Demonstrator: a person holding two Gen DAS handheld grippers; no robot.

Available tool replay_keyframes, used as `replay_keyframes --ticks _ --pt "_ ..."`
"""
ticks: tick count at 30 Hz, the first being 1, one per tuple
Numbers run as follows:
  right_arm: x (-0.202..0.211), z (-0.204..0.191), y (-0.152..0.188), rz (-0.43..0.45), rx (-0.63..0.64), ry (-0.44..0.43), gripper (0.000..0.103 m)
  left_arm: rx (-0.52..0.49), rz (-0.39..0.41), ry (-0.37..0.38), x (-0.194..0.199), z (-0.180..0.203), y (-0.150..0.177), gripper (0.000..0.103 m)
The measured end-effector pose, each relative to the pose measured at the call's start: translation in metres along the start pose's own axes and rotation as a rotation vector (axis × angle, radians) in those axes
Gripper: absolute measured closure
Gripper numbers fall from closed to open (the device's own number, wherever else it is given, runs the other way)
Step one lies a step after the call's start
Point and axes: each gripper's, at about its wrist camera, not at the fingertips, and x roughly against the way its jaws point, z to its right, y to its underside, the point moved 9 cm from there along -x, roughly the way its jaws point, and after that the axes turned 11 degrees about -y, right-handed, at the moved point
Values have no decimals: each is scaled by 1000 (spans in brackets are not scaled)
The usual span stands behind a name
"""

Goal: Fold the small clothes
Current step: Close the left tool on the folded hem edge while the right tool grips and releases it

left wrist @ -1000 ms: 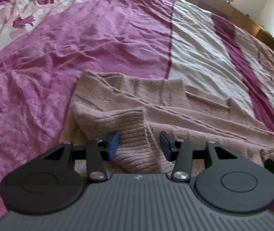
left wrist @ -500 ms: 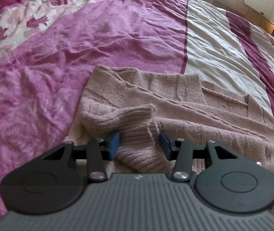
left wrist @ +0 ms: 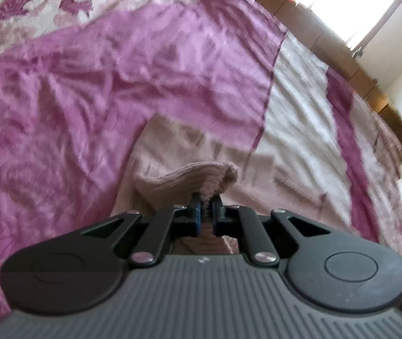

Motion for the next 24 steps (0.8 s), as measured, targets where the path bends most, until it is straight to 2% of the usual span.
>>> replay_keyframes --ticks 3,7,11,14,17,20,22,24 --pt "5 2 -20 43 -74 -46 95 23 45 31 10 8 -16 94" --pt "-1 7 -45 84 -110 -39 95 10 82 25 5 22 -39 94" --pt "-22 21 -64 114 -172 -21 95 2 97 -8 -18 32 -59 94" --pt "-42 33 -71 134 -205 4 95 -53 131 -64 -42 36 -68 94" --pt "-61 47 -73 151 -231 33 92 -105 128 -67 -63 44 -69 92" --pt "-74 59 -73 167 -241 68 72 -158 125 -69 -75 49 -67 91" --pt "-75 64 -75 195 -224 77 51 -187 123 -61 -80 52 -66 87" --pt "-71 68 -77 218 -206 87 45 -191 136 -70 -81 50 -67 71"
